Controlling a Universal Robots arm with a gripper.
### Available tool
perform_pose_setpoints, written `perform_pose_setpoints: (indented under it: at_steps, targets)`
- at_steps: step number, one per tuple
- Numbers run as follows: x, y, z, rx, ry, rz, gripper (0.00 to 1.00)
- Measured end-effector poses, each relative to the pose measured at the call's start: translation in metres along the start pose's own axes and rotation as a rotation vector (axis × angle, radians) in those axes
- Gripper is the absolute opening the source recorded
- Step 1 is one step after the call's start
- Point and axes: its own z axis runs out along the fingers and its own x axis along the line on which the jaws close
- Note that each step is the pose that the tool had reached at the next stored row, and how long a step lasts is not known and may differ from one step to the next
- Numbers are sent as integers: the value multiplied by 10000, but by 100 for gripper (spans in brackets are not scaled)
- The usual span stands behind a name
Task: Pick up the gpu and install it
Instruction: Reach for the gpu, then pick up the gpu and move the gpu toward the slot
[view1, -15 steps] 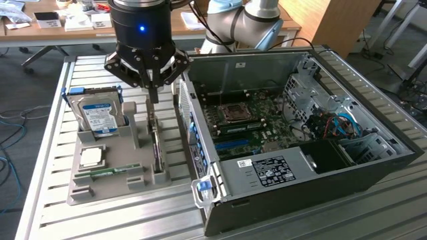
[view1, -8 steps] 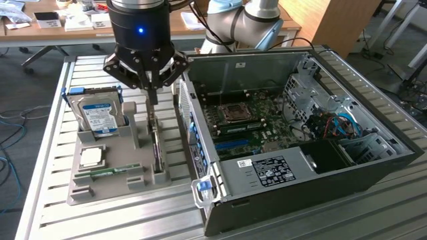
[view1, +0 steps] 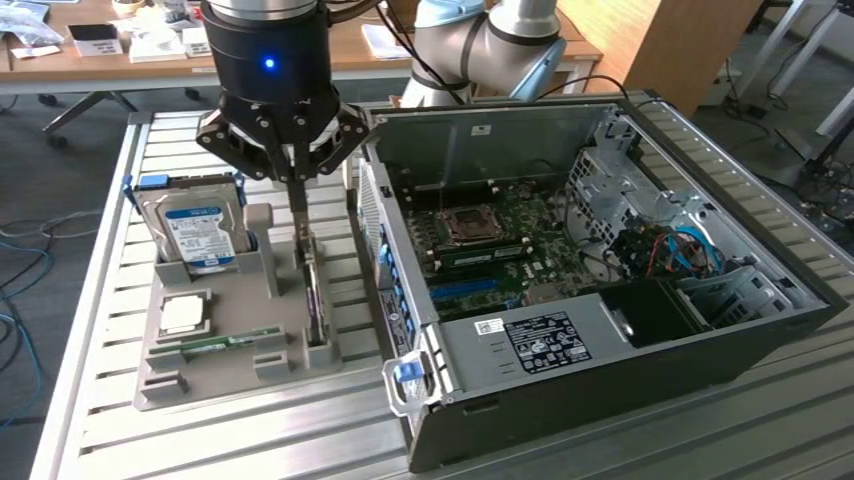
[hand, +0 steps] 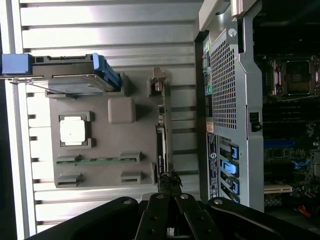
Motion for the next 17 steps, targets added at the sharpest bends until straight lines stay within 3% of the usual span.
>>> perform_pose_setpoints:
  at_steps: [13,16,17]
  targets:
    - [0,0,0,0,0,0,11]
    - [0,0,0,0,0,0,17]
    - [1,0,0,0,0,0,23]
